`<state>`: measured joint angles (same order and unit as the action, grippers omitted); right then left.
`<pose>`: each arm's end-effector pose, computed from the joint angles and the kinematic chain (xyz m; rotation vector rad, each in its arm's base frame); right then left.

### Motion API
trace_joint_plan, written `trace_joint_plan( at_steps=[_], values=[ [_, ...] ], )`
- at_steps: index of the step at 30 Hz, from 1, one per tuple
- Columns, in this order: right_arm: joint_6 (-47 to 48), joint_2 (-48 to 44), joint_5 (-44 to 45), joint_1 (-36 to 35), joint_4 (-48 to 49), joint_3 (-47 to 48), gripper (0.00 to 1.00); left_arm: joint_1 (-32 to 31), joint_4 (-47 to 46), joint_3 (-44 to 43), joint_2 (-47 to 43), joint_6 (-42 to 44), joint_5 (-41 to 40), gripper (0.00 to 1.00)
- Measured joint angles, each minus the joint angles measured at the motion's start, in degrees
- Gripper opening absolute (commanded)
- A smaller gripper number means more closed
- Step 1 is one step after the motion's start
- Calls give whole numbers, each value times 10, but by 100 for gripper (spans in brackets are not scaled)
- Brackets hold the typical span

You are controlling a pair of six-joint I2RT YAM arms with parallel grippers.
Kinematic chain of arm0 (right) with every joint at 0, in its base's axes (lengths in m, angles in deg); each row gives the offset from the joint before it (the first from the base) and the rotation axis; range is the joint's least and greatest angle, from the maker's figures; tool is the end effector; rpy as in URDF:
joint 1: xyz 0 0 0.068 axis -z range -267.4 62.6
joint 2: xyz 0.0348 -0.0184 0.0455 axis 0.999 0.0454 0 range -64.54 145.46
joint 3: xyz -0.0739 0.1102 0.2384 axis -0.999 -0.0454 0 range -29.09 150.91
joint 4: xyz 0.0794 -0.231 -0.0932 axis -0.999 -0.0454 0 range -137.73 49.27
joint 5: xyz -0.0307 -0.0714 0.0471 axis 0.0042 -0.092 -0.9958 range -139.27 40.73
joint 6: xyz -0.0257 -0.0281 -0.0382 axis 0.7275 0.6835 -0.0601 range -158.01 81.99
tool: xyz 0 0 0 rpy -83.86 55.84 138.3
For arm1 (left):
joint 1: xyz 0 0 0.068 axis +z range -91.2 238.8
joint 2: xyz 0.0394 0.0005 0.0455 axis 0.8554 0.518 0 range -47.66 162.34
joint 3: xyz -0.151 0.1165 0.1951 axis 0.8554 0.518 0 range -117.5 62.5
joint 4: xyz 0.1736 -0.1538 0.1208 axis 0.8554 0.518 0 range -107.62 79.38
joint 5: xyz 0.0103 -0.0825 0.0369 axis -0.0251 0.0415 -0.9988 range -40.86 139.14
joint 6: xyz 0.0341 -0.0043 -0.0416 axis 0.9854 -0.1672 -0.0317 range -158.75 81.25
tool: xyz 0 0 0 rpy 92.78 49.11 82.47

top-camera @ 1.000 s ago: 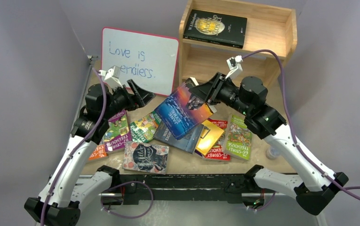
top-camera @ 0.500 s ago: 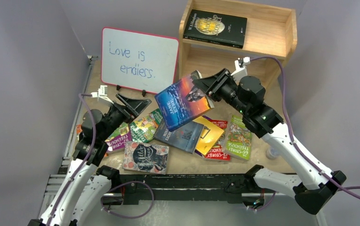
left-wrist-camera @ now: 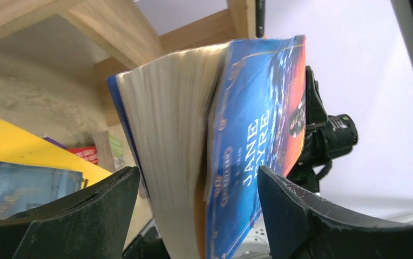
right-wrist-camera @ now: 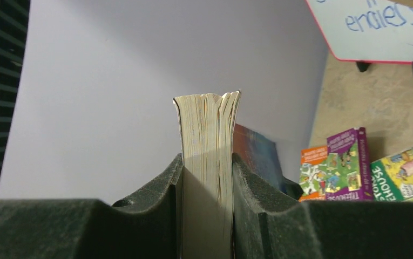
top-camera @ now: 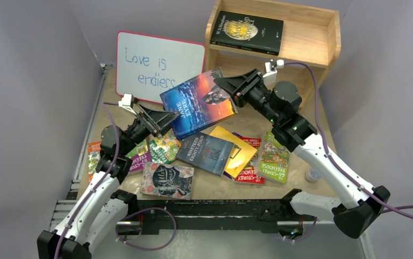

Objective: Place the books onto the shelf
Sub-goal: Pick up the book from the center of the board.

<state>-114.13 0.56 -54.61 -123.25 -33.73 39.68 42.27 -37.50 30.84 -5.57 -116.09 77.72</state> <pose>0.2063 0.1533 0.4488 0.4687 1.5416 1.6503 0.1675 -0.0675 0.3224 -0.3932 1.6167 -1.6511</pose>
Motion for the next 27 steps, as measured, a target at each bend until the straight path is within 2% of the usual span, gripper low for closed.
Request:
trace_joint_plan(
  at_steps=[7,11,14,19,23,27],
  values=[
    [-65,0,-18,0,38,0,0,-1,-149,37,9,-98,33,79],
    [-86,0,-24,0,62,0,0,-1,-194,37,6,-128,43,77],
    [-87,-4,-23,-1,60,0,0,-1,-202,37,-4,-140,45,65],
    [-78,-16,-17,-1,47,0,0,-1,-212,36,-15,-169,39,37],
    [-55,-41,-12,-1,24,0,0,-2,-211,24,-17,-183,38,35],
    [-22,-66,-19,-1,19,-3,13,-3,-204,-12,-12,-181,38,33]
  ],
)
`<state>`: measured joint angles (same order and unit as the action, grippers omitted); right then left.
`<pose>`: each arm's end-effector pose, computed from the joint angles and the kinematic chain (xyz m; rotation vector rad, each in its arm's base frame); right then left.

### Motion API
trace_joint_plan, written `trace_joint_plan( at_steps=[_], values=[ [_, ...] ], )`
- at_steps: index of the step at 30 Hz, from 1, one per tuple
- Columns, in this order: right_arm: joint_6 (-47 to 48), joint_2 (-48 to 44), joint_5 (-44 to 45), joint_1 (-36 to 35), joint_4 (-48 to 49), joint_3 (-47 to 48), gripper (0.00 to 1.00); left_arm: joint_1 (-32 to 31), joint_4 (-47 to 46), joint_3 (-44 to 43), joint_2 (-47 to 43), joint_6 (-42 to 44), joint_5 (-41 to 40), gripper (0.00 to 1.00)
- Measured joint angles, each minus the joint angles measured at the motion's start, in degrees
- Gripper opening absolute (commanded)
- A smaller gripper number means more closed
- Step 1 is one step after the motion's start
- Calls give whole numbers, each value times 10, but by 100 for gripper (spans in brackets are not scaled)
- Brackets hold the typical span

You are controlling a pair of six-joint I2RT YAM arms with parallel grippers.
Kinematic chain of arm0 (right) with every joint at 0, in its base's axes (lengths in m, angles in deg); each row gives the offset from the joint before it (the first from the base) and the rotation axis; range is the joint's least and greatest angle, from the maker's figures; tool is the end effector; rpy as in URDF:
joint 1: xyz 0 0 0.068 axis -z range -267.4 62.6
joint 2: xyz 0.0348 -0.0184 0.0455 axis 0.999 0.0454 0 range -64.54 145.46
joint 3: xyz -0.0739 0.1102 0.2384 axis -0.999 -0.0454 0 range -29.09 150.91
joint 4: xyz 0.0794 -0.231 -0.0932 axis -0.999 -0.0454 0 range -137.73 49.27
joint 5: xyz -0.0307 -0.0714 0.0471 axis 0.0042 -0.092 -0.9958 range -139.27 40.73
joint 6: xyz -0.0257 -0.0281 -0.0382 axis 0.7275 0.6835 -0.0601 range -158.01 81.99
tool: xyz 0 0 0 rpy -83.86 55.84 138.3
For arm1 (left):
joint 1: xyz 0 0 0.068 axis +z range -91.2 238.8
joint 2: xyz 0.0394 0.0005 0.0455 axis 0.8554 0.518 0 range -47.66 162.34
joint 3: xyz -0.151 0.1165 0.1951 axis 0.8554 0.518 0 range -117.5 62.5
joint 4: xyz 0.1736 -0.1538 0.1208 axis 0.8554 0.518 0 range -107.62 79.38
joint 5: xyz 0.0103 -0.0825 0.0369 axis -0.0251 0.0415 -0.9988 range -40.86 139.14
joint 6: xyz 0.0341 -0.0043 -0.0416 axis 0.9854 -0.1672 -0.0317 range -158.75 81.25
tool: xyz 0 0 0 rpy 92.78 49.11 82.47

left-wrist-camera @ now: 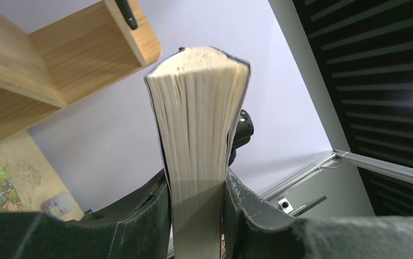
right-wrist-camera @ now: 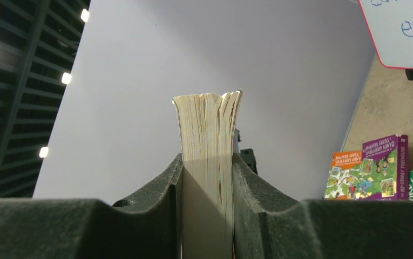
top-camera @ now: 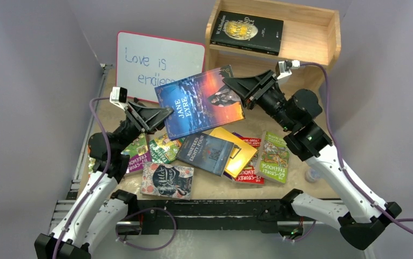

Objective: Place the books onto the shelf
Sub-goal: Pick up the book from the center of the board.

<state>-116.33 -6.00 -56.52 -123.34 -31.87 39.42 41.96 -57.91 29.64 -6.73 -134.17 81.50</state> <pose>0.1726 0.1308 0.4755 0.4077 1.4105 1.7672 0.1472 -0.0645 0.3670 -0.2710 1.3260 -1.9963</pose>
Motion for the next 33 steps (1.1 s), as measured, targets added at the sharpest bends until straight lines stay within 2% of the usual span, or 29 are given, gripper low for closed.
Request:
trace_joint_plan(
  at_steps=[3,5,7,11,14,20,23,33],
  values=[
    [23,-5,-17,2,0,0,20,0,0,-28,17,0,2,17],
    [36,-6,-27,6,3,0,23,1,1,-40,29,5,4,1],
    [49,-6,-29,11,2,0,28,1,5,-51,44,5,7,0],
    [78,-15,-33,14,-3,2,54,3,12,-80,68,11,6,0],
    [119,-21,-65,9,-30,12,62,3,25,-103,77,19,6,0],
    [180,-24,-129,3,-56,23,66,3,42,-141,90,22,-11,0],
    [192,-24,-151,3,-59,23,62,3,47,-156,97,22,-29,0],
    [193,-44,-143,3,-1,-26,64,2,39,-172,126,8,-85,0]
  ],
)
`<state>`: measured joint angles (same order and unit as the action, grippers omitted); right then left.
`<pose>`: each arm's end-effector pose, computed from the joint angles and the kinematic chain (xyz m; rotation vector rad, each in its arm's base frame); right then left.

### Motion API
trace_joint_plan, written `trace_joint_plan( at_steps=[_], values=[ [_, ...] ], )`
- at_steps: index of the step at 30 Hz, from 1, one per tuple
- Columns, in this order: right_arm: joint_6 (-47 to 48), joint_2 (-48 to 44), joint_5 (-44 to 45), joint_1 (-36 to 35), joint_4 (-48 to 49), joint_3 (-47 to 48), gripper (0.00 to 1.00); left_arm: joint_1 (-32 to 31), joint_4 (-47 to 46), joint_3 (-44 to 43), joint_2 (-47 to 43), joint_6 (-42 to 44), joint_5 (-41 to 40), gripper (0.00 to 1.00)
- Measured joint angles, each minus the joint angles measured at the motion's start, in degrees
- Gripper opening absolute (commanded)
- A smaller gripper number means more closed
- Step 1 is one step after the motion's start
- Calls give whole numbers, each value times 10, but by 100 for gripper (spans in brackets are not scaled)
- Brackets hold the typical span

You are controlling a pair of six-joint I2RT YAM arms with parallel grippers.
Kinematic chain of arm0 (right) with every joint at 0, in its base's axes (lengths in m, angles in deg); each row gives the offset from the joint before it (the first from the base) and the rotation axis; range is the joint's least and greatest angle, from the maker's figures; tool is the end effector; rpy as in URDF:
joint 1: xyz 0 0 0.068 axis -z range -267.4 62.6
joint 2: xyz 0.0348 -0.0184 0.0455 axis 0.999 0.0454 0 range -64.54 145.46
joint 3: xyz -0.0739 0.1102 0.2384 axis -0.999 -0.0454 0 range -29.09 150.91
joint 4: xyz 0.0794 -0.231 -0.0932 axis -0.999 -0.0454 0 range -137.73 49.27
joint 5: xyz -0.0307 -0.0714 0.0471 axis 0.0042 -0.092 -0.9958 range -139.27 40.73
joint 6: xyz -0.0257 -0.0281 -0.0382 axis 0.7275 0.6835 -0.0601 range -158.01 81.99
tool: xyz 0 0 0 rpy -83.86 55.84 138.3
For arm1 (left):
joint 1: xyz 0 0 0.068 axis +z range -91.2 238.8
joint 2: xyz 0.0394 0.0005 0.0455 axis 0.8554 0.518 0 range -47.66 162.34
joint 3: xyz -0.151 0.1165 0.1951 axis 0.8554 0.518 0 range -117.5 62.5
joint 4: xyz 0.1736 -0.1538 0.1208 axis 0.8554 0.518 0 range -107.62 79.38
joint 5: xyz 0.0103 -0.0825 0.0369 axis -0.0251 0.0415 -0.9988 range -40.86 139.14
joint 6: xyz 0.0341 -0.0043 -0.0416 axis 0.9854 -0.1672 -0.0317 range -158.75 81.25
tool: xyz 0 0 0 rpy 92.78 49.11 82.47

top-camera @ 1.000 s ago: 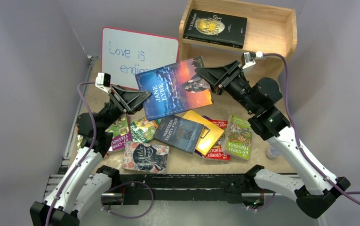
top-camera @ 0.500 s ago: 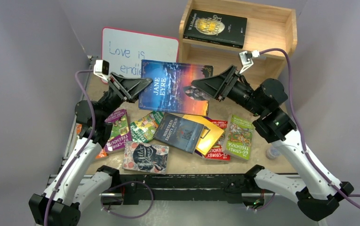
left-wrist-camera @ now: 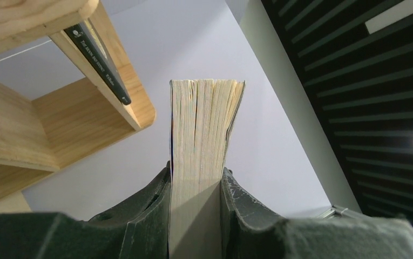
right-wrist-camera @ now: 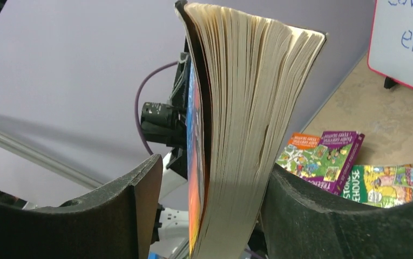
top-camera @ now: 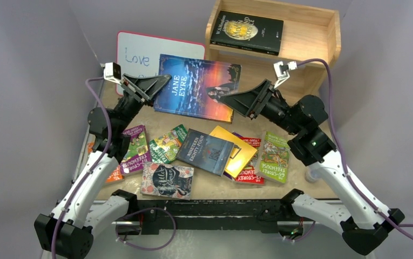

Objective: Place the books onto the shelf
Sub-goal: Pick up the book from the center of the board, then place the book on the shelf.

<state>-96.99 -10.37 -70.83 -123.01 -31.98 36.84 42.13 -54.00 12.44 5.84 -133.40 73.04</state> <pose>0.1495 0.1233 0.4737 -0.0912 1.4203 1.6314 0.1880 -0.0713 0.4289 -0.3854 1.2065 -1.9337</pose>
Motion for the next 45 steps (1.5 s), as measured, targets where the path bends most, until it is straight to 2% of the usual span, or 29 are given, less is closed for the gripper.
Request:
trace_joint_plan(
  at_steps=[2,4,5,8,9,10,12,13,15,18,24,28,36,41,45],
  values=[
    [-2,12,4,0,20,0,62,0,-2,0,5,-7,-11,0],
    [-4,26,10,0,37,0,55,0,-4,0,9,-9,-22,0],
    [-5,33,11,0,44,0,48,0,-4,0,9,-9,-25,0],
    [-9,45,20,0,58,0,18,0,-5,0,10,-10,-34,0],
    [-14,47,22,0,63,0,7,0,-7,0,11,-10,-36,4],
    [-14,47,24,0,67,0,0,0,-8,0,12,-10,-37,15],
    [-13,47,28,0,68,0,0,0,-8,-2,14,-9,-36,40],
    [-10,48,32,0,63,5,0,0,-4,-6,15,-5,-36,47],
    [6,61,42,-1,22,45,0,0,28,-23,16,15,-43,56],
    [43,105,56,3,-55,151,0,1,111,-84,22,71,-56,64],
    [62,183,27,86,-119,322,0,1,321,-269,37,239,-106,69],
    [54,205,24,176,-134,361,0,1,418,-342,27,322,-154,70],
    [-50,256,-13,333,-116,365,0,1,505,-336,9,379,-188,70],
    [-83,257,-25,376,-123,358,0,1,535,-300,8,389,-188,70],
    [-94,257,-33,383,-129,358,0,1,551,-272,6,393,-188,69]
  ],
)
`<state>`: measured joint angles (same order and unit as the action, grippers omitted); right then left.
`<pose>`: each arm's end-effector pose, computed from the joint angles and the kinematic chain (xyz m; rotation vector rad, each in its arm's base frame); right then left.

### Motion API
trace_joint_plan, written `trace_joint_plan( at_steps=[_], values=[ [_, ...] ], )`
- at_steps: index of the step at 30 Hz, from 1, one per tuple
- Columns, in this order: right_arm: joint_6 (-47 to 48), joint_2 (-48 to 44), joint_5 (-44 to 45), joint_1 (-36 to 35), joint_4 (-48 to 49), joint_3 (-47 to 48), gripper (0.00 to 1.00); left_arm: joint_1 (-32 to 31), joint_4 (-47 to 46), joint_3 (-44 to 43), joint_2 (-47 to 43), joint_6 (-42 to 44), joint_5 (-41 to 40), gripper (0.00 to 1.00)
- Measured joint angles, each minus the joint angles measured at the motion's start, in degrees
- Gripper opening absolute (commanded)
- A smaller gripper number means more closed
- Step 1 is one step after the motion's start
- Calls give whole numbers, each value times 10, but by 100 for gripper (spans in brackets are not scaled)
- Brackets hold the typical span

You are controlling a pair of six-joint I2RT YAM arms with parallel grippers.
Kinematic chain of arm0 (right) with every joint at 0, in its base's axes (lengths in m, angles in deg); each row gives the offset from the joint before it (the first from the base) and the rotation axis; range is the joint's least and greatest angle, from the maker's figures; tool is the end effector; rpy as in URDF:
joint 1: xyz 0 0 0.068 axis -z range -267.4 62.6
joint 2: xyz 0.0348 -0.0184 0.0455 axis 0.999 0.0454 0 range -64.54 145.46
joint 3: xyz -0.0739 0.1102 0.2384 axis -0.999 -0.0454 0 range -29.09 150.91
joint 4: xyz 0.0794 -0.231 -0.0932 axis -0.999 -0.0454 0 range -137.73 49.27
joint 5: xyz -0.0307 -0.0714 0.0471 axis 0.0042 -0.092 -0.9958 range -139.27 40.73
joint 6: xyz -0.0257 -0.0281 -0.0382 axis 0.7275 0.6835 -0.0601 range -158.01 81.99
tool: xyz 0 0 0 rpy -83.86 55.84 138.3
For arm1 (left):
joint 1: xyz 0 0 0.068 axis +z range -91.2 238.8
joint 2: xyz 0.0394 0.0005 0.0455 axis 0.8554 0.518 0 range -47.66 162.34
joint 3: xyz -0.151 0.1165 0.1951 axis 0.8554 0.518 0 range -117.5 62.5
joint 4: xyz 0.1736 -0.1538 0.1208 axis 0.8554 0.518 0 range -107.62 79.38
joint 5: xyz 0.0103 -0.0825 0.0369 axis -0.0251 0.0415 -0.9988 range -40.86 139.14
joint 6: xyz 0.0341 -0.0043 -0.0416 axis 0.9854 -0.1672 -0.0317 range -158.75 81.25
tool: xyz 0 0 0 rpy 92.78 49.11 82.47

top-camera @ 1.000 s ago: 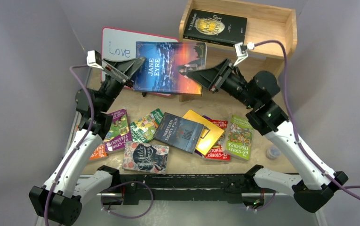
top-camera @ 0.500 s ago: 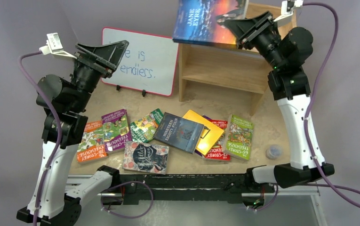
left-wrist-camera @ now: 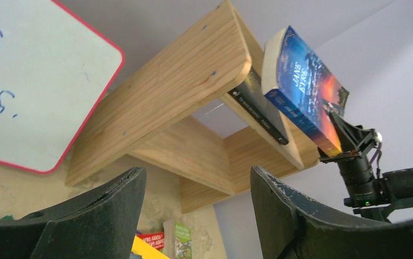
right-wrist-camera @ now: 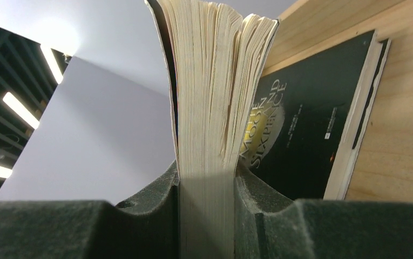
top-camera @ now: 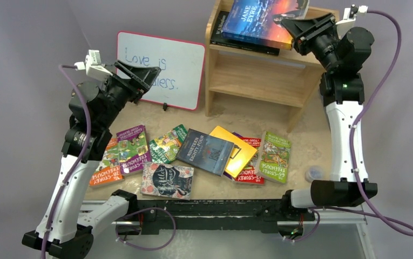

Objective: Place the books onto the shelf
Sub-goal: Place the book on the shelf.

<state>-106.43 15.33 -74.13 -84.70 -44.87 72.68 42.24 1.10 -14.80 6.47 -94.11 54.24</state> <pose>0.2801 0.0019 0.5528 0.4491 1.3234 1.2425 0.1679 -0.0532 0.4875 -0.4554 1.5238 -1.0656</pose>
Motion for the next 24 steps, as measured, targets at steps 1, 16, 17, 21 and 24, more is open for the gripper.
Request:
trace_joint_plan(
  at_steps=[1,16,17,21,24],
  values=[
    [-2,0,-3,0,-3,0,0,0,2,8,-1,0,0,69],
    [-17,68,-28,-1,-73,54,14,0,17,107,-10,0,7,68],
    [-20,71,-28,-1,-73,57,15,0,19,110,-10,0,7,68],
    [-22,80,-33,-1,-73,65,19,0,31,122,-11,2,7,67],
    [-23,81,-35,-1,-73,65,22,0,40,127,-11,6,6,67]
  ],
)
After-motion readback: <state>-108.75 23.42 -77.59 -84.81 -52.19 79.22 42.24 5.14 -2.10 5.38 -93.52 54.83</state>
